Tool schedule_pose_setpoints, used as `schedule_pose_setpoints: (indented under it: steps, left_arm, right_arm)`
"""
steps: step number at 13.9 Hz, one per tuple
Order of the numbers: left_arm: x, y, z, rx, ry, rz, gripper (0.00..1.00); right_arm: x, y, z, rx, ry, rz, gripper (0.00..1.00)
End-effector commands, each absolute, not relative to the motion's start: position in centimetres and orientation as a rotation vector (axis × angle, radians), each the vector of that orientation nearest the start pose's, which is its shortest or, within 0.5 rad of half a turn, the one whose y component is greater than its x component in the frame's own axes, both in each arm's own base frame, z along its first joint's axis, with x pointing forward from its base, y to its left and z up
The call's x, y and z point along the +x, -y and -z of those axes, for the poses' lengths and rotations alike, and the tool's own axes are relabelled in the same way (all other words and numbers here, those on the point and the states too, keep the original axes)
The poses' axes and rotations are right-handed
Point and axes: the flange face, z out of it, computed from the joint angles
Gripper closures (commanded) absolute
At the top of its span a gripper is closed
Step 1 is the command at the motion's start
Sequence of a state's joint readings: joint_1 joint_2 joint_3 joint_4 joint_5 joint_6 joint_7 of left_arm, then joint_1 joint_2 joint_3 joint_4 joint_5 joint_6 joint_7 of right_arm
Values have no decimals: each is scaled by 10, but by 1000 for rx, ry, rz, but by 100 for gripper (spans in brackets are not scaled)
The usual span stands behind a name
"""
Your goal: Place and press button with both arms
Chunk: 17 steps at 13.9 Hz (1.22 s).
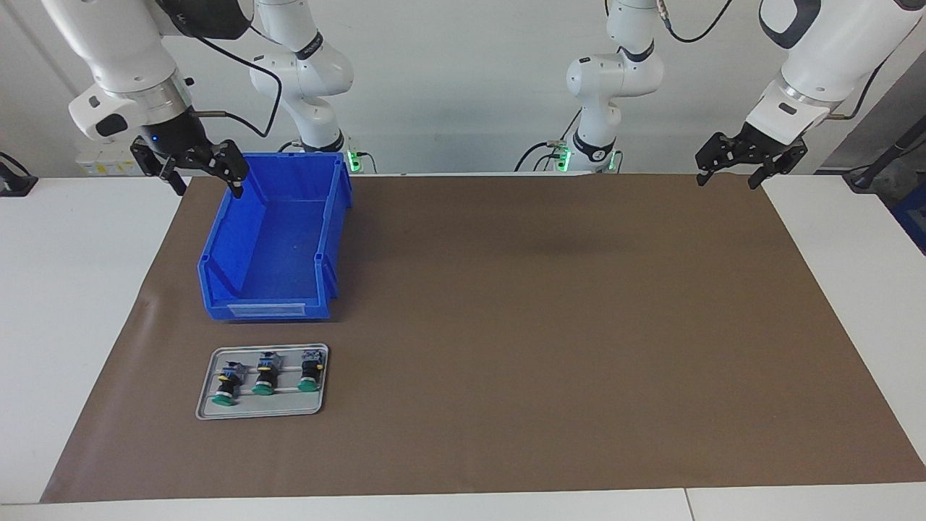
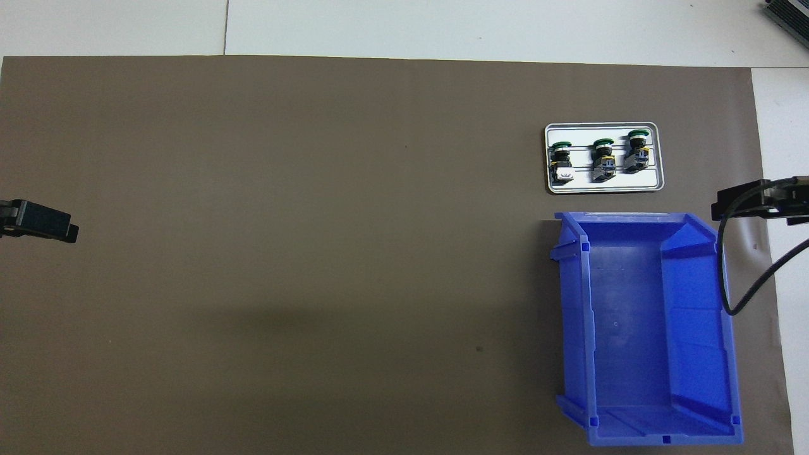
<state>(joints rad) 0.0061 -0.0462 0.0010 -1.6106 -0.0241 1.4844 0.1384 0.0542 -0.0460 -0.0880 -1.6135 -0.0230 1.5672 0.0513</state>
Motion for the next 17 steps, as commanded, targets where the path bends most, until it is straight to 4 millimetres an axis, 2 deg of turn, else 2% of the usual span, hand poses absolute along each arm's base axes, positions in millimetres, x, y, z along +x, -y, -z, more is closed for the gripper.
schedule_pose_setpoints:
  steps: [1,8,11,14,17]
  left_arm:
    - [524,-2,-624,-3154,-200,-117,0]
    - [524,-2,-624,-3154,-200,-117,0]
    - [524,-2,-623,-3154,-200,-119,0]
    - [524,-2,-624,-3154,-200,-117,0]
    - [524,-2,-624,-3154,-197,-117,0]
  right_arm:
    - [533,20,-630,-3161,-148,12,0]
    - [533,22,-630,-3161,-152,17,0]
    - [539,21,-627,-3162,-132,46,0]
    - [561,22,-606,-3164,-135,83,0]
    - [608,19,-559,-3161,-132,108,0]
